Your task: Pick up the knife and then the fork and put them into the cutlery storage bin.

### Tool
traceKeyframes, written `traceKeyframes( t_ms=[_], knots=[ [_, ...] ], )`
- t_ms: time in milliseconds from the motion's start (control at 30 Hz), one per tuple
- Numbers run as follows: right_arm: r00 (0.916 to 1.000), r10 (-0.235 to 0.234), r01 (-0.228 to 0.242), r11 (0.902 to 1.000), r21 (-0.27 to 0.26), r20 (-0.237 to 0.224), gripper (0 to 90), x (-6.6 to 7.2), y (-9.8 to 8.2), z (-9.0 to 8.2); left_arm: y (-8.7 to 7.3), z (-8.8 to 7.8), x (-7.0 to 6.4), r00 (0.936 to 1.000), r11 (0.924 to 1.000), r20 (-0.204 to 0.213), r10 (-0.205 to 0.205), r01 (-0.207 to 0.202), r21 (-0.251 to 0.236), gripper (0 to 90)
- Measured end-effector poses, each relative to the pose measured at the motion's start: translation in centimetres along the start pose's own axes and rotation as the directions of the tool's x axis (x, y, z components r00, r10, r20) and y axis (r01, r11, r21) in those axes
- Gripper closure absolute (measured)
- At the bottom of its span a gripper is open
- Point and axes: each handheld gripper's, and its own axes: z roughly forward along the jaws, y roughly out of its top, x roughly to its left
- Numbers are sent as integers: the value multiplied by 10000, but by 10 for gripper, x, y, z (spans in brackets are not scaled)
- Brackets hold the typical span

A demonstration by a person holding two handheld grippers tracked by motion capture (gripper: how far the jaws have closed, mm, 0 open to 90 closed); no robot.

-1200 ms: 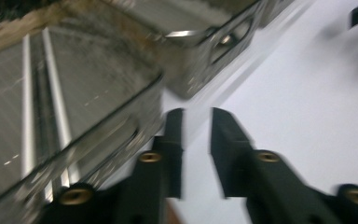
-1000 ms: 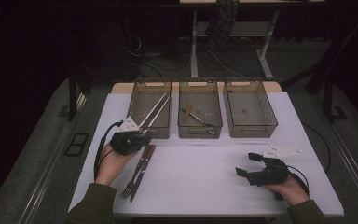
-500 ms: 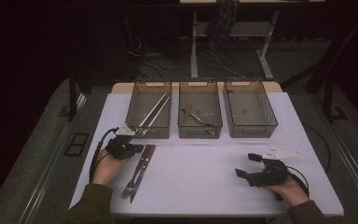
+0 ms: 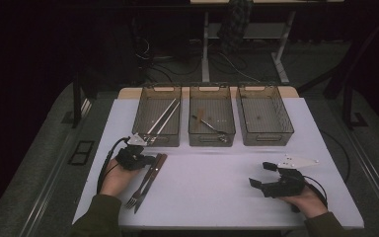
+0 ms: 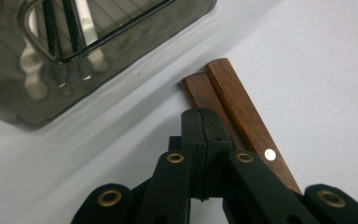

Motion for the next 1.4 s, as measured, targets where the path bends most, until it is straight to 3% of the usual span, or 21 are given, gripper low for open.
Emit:
traceKeyframes(
  t_ms=[333,733,1000,1100,1267,1400],
  knots=[
    [10000,-4,4,10000,-3,15,144,0,0,0,7,7,-13,9967,9980,524,625,-631,86,893],
    [10000,11,-11,10000,27,-9,144,0,0,0,16,15,-33,9820,9886,1213,1447,-1487,246,893],
    [10000,-12,12,10000,59,-8,144,0,0,0,17,16,-37,9768,9865,1452,1574,-1623,227,893],
    [10000,-11,11,10000,47,-11,144,0,0,0,18,10,-37,9777,9880,1426,1542,-1538,-133,890],
    [10000,-26,26,10000,51,-14,144,0,-1,0,14,-13,-42,9772,9864,1524,1477,-1343,-948,772],
    [10000,-3,3,10000,54,0,144,-1,-1,0,1,-27,-53,9761,9832,1503,1573,-1406,-1163,736]
  ],
)
